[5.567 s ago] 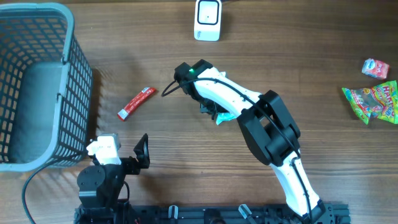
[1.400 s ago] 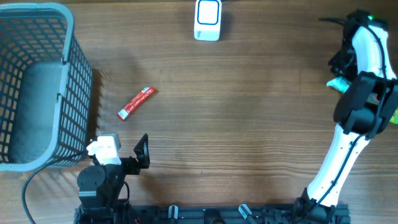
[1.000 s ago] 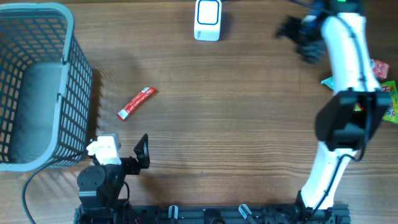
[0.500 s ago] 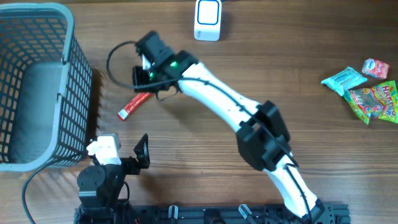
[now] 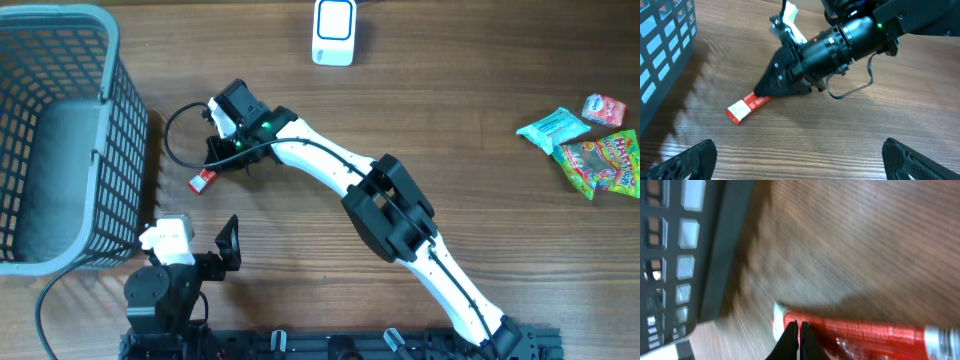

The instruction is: Scan the item barcode

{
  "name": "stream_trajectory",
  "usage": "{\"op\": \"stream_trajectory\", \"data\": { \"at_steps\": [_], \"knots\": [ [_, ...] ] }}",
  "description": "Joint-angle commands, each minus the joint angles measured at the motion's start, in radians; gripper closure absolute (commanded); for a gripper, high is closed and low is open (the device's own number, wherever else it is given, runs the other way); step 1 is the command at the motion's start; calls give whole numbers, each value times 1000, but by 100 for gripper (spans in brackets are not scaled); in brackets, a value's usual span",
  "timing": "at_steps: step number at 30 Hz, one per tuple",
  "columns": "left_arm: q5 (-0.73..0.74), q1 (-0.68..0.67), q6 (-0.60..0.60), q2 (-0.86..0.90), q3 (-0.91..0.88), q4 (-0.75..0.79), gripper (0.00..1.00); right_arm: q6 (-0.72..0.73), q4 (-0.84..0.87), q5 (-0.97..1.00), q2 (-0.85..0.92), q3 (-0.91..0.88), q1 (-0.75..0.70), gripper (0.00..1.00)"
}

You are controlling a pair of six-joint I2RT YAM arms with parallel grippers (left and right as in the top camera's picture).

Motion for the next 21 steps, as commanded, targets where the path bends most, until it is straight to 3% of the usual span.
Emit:
{"op": "stream_trajectory", "data": {
  "at_steps": [1, 5, 8, 10, 11, 16, 18, 21],
  "knots": [
    [-9, -5, -2, -6, 1, 6, 0, -125, -121, -40, 32, 3, -2, 95],
    [-10, -5, -2, -6, 1, 6, 0, -250, -318, 67, 32, 4, -29, 96],
    [-10, -5, -2, -6, 1, 6, 0, -323, -330, -14, 31, 10, -53, 95],
    [-9, -5, -2, -6, 1, 6, 0, -338, -255, -263, 20, 11, -71, 95],
    [-9, -5, -2, -6, 1, 6, 0, -269, -158, -374, 17, 11, -84, 95],
    [-10, -5, -2, -6, 1, 6, 0, -44, 125, -426, 18, 10, -90, 95],
    [-9, -5, -2, -6, 1, 6, 0, 19, 164, -353, 23, 10, -68, 95],
    [-9, -5, -2, -6, 1, 6, 0, -31, 174, -274, 28, 10, -28, 90]
  ]
}}
